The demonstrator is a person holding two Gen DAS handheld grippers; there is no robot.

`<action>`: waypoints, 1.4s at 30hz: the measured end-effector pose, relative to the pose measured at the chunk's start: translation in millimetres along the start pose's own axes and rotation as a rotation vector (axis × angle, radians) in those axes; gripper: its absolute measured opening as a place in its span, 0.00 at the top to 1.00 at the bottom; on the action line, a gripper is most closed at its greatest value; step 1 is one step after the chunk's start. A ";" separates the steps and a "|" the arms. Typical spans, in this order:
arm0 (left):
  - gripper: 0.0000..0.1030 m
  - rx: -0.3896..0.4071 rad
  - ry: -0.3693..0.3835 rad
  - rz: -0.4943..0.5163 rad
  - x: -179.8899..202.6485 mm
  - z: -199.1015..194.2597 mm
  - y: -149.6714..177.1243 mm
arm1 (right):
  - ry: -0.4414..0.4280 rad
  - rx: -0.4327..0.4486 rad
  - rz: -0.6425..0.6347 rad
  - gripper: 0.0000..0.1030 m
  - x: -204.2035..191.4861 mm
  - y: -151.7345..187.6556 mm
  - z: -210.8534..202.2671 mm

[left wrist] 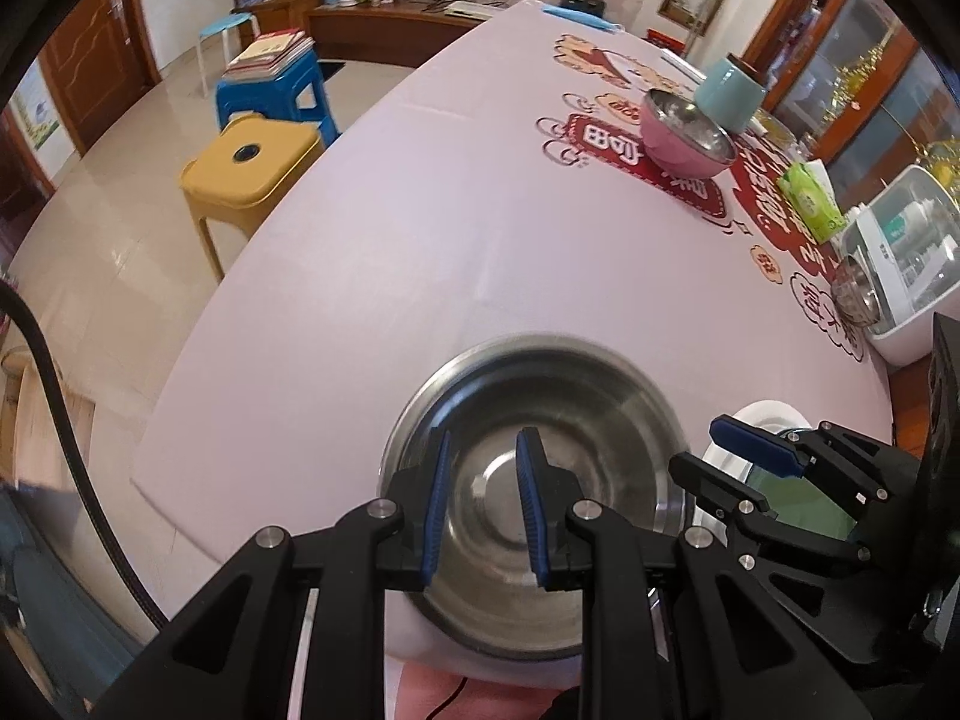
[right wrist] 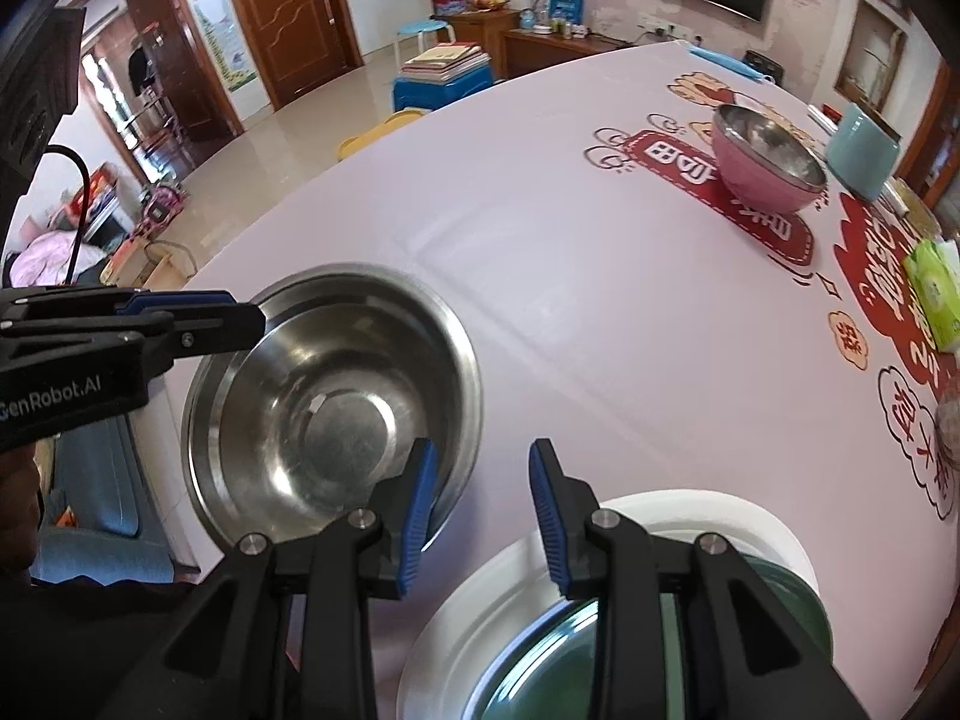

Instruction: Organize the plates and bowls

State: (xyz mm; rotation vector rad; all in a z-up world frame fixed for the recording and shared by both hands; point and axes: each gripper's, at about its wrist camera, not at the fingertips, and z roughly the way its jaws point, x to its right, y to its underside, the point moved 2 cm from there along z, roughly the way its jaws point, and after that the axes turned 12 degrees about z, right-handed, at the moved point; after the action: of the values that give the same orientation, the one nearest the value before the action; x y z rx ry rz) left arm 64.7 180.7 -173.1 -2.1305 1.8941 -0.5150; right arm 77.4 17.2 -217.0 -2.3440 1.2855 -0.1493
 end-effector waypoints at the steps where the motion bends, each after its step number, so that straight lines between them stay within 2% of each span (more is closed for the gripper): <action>1: 0.80 -0.002 0.010 0.016 0.6 0.0 -6.0 | 0.006 0.005 0.012 0.68 1.9 -1.2 -0.8; 8: 0.79 -0.016 0.073 0.123 3.1 -3.9 -46.6 | 0.057 0.028 0.122 0.66 22.6 -11.2 -2.5; 15: 0.75 -0.029 0.042 0.280 -1.2 -5.2 -96.1 | 0.118 0.067 0.212 0.60 47.2 -26.3 -11.4; 17: 0.75 -0.039 0.037 0.313 -5.1 -2.3 -110.7 | 0.135 0.075 0.217 0.55 53.4 -33.8 -15.2; 22: 0.74 -0.060 0.005 0.399 -9.8 6.4 -148.5 | 0.215 0.115 0.208 0.54 71.0 -56.1 -29.2; 27: 0.71 -0.059 -0.016 0.496 -2.6 9.4 -189.2 | 0.285 0.151 0.206 0.48 91.5 -77.0 -43.8; 30: 0.71 -0.041 -0.020 0.564 7.4 7.1 -212.9 | 0.322 0.160 0.200 0.47 101.1 -89.4 -51.8; 34: 0.68 0.031 -0.057 0.651 25.8 -1.9 -247.0 | 0.360 0.180 0.201 0.47 117.3 -113.8 -61.6; 42: 0.66 0.105 -0.083 0.732 58.0 -3.1 -309.0 | 0.402 0.265 0.189 0.46 139.6 -166.4 -75.2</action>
State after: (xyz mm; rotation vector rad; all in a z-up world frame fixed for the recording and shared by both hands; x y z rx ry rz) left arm 348.4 162.9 -38.8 -1.2281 2.3300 -0.3408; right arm 260.4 -47.0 -93.6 -2.0161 1.5544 -0.7139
